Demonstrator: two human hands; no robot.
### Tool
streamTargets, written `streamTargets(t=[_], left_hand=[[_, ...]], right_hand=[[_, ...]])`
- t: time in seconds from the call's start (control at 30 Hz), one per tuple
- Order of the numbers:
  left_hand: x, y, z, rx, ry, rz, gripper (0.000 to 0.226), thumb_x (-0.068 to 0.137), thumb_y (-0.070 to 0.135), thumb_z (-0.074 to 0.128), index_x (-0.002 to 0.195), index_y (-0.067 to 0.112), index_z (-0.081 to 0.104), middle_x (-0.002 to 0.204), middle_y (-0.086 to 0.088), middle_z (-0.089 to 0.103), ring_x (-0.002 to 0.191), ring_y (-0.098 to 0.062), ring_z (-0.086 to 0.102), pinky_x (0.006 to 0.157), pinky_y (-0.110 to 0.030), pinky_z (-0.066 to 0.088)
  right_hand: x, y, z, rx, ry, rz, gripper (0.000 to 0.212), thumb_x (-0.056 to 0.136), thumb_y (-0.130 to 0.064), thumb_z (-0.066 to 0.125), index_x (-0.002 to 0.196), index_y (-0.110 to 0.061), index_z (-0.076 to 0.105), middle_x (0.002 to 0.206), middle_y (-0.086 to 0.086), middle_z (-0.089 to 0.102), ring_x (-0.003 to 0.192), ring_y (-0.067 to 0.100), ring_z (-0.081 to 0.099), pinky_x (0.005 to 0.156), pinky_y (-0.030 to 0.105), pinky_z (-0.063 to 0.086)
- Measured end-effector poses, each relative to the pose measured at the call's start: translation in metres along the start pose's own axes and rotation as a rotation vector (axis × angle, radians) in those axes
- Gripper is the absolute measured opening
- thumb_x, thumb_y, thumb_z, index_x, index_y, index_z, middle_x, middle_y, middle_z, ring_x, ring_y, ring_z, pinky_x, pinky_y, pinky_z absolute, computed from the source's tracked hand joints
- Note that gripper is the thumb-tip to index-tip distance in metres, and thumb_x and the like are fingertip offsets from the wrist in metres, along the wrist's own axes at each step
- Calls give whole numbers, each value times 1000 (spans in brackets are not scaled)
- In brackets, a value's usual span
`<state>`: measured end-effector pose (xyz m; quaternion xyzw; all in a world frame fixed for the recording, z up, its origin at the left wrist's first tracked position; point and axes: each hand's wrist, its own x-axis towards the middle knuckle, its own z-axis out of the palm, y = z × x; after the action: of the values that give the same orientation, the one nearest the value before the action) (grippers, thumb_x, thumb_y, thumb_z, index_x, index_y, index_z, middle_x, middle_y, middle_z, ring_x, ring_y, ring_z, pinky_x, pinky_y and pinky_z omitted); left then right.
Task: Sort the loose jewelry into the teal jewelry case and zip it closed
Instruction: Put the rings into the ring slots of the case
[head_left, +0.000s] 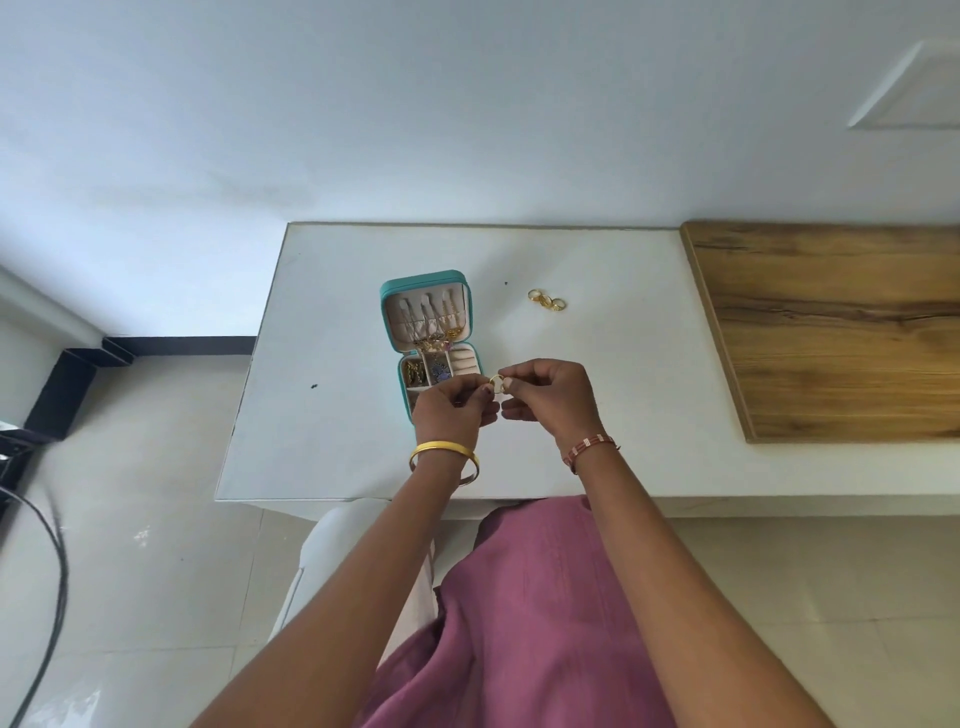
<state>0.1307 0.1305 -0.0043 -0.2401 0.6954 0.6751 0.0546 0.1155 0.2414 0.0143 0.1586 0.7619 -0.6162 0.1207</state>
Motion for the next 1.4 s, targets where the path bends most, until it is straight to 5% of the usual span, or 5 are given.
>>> streamTargets(t=[0.17, 0.37, 0.57, 0.8, 1.4], left_hand=[[2, -7, -14, -8, 65, 2, 13, 85, 0, 59, 95, 2, 66, 81, -11, 65, 61, -14, 61, 58, -15, 55], [11, -17, -38, 137, 162, 31, 15, 86, 7, 57, 96, 5, 69, 79, -10, 67, 67, -22, 61, 75, -33, 56], [19, -33, -61, 297, 320, 45, 17, 85, 10, 58, 99, 12, 68, 83, -6, 66, 73, -18, 58, 74, -23, 44], [26, -39, -64, 307, 260, 3, 31, 86, 11, 59, 117, 11, 60, 105, -9, 67, 80, -16, 58, 84, -26, 47], [29, -33, -64, 291, 183, -28, 31, 84, 1, 56, 110, 15, 66, 99, -11, 70, 83, -27, 66, 88, -39, 53]], right_hand=[[-2, -4, 7, -5, -80, -46, 17, 78, 7, 65, 95, 6, 67, 84, 14, 67, 60, 16, 64, 61, 22, 58], [13, -6, 16, -194, -12, -146, 13, 79, 2, 67, 92, 3, 69, 83, 17, 69, 60, 21, 63, 66, 29, 58], [36, 1, 29, -506, 52, -297, 11, 79, -3, 68, 90, -2, 72, 90, 15, 72, 74, 15, 60, 77, 26, 51], [45, 12, 42, -781, 21, -385, 15, 83, -5, 63, 94, -8, 72, 97, 11, 65, 88, 25, 61, 70, 23, 43], [51, 16, 51, -991, -14, -473, 18, 88, -8, 58, 100, -7, 70, 100, 12, 59, 99, 26, 54, 69, 28, 44]])
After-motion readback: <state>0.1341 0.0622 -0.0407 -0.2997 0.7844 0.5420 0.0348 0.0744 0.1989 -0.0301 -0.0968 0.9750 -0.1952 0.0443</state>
